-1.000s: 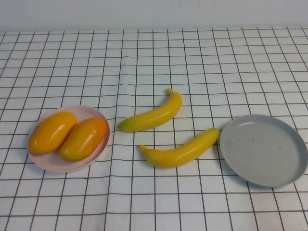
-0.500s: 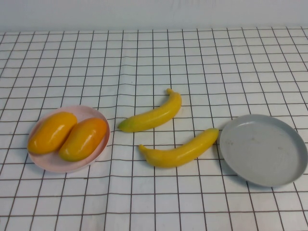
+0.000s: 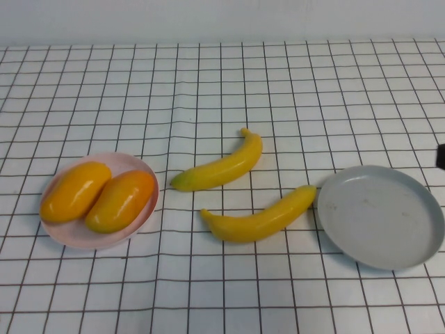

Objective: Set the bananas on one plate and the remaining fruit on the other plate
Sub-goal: Put another type of fruit in the right plate

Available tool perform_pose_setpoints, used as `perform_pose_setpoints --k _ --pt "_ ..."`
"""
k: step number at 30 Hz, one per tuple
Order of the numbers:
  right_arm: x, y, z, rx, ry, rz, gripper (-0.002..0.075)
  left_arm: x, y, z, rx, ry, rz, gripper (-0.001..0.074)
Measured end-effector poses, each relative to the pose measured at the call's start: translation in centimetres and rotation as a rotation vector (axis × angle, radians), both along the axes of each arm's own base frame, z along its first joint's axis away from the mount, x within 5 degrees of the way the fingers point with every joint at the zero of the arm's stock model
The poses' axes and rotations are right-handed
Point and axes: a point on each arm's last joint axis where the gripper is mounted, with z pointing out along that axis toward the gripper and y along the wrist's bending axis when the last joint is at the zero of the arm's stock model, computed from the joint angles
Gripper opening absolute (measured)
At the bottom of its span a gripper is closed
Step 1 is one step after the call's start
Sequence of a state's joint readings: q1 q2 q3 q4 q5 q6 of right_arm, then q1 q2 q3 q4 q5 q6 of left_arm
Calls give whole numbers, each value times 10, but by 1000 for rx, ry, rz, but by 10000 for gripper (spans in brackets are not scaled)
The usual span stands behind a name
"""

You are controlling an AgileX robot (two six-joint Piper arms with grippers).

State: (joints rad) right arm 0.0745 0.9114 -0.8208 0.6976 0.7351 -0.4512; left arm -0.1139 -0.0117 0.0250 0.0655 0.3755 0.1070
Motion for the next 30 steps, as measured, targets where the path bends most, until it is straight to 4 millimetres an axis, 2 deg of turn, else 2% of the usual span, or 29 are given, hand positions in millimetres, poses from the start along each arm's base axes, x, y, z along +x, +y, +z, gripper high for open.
perform_pose_setpoints --k 4,7,9,13,15,17,20,22,25,27,30 --pt "33 13 -1 -108 132 236 -15 0 0 0 0 0 0 -2" --pt "52 24 2 -171 160 340 -15 0 0 0 0 0 0 -2" --pt "67 43 0 -270 184 455 -15 0 0 0 0 0 0 -2" --pt "81 85 -12 -473 180 632 -13 0 0 0 0 0 0 -2" --pt "87 106 -20 -588 160 709 12 0 0 0 0 0 0 -2" --pt "94 124 -27 -674 139 762 87 0 0 0 0 0 0 -2" --pt "106 149 -44 -759 141 826 290 0 0 0 0 0 0 -2" --pt "113 165 -58 -808 145 868 454 0 0 0 0 0 0 -2" --pt "120 185 -82 -903 137 973 594 0 0 0 0 0 0 -2" --pt "122 196 -97 -953 131 1049 622 0 0 0 0 0 0 -2" --pt "123 211 -120 -1008 122 1144 626 0 0 0 0 0 0 -2"
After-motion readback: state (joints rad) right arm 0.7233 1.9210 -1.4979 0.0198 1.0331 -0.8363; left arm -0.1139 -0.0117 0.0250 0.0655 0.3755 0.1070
